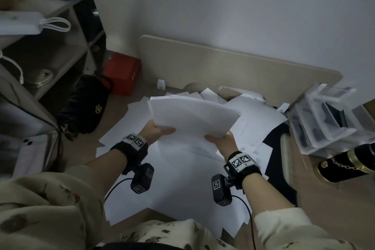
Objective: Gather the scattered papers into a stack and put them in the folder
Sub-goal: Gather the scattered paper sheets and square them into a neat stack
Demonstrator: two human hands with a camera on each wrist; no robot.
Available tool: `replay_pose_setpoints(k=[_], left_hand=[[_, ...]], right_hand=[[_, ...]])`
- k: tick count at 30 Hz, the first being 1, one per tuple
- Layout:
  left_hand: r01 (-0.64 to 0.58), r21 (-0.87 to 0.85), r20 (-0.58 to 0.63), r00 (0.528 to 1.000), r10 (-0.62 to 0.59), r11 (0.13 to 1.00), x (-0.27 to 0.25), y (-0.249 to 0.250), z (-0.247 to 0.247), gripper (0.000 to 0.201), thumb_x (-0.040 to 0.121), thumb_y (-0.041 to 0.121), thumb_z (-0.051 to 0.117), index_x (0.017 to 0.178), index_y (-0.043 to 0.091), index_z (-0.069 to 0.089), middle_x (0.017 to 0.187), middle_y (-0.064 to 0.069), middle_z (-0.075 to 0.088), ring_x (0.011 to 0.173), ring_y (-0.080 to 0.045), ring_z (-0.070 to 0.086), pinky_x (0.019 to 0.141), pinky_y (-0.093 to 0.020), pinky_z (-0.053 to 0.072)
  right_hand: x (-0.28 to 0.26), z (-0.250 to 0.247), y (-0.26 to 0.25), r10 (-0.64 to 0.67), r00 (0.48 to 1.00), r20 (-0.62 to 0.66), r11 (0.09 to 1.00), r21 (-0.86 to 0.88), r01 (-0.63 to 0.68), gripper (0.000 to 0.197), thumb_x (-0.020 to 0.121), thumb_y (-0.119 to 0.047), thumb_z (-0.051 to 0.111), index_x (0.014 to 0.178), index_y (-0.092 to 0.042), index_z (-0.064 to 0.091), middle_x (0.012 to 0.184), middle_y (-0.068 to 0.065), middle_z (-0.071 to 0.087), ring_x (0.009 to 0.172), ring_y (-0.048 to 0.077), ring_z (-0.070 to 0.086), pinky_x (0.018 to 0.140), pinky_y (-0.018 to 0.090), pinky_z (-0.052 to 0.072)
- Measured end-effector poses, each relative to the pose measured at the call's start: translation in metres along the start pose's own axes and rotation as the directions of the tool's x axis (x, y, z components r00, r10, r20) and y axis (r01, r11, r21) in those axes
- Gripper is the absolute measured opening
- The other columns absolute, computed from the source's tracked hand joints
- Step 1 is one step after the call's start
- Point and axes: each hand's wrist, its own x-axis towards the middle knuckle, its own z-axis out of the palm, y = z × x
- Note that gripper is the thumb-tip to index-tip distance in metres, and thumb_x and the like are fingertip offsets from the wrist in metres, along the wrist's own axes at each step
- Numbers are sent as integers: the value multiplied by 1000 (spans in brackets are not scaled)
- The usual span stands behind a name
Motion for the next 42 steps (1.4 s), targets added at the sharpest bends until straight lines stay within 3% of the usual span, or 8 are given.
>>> replay_pose_setpoints(k=[5,9,13,17,23,30,38,42], left_hand=[[-1,126,-90,996,12,992,1,-8,5,4,87,17,67,91,16,66,101,-14,67,99,-31,64,93,-41,51],[76,115,-265,963,-43,991,-1,-9,-7,22,88,23,67,99,4,66,91,-11,67,88,-29,64,82,-36,52],[216,164,-379,915,-141,962,-3,-23,-38,38,88,21,66,114,-7,62,113,-22,65,104,-36,62,90,-38,49],[335,203,-456,864,-214,920,-10,-38,-64,38,90,17,63,118,-7,60,122,-23,61,114,-37,57,94,-35,45],[425,233,-452,844,-290,875,-10,-45,-86,41,92,19,60,125,-4,57,128,-23,58,120,-37,53,102,-40,42],[346,42,-468,836,-287,937,0,-37,-89,42,89,18,65,122,-7,57,123,-21,60,116,-34,57,101,-37,43],[281,-118,-448,841,-303,953,28,-64,-116,90,44,60,81,109,0,66,106,-13,69,99,-32,65,95,-48,50],[338,2,-415,856,-307,941,13,-32,-98,47,81,29,74,114,-2,62,115,-12,64,105,-28,62,99,-41,47]], right_hand=[[3,6,3,3,999,48,996,-91,1,41,77,1,73,115,-3,60,108,10,67,100,23,63,90,33,48],[17,8,20,15,999,33,967,-255,-6,69,77,-1,72,137,-9,38,128,4,53,122,20,50,103,34,41],[20,6,45,93,995,33,691,-722,-41,62,80,-15,68,137,-12,44,143,7,42,133,24,35,107,28,27],[11,18,62,197,974,111,453,-891,10,66,80,-26,63,141,-19,37,148,0,33,137,24,26,110,28,23],[12,32,60,330,940,81,341,-939,-39,60,80,-24,59,136,-24,37,140,1,38,123,26,45,98,32,36],[16,42,56,485,846,221,426,-905,-8,23,80,-27,64,102,-19,69,97,3,65,93,21,63,76,21,43],[44,18,49,218,958,-189,656,-698,-287,27,89,-23,53,66,-11,47,67,8,51,69,28,48,59,30,34],[49,26,54,207,966,-156,653,-713,-255,21,91,-21,50,75,-8,55,81,12,59,76,32,53,65,31,40]])
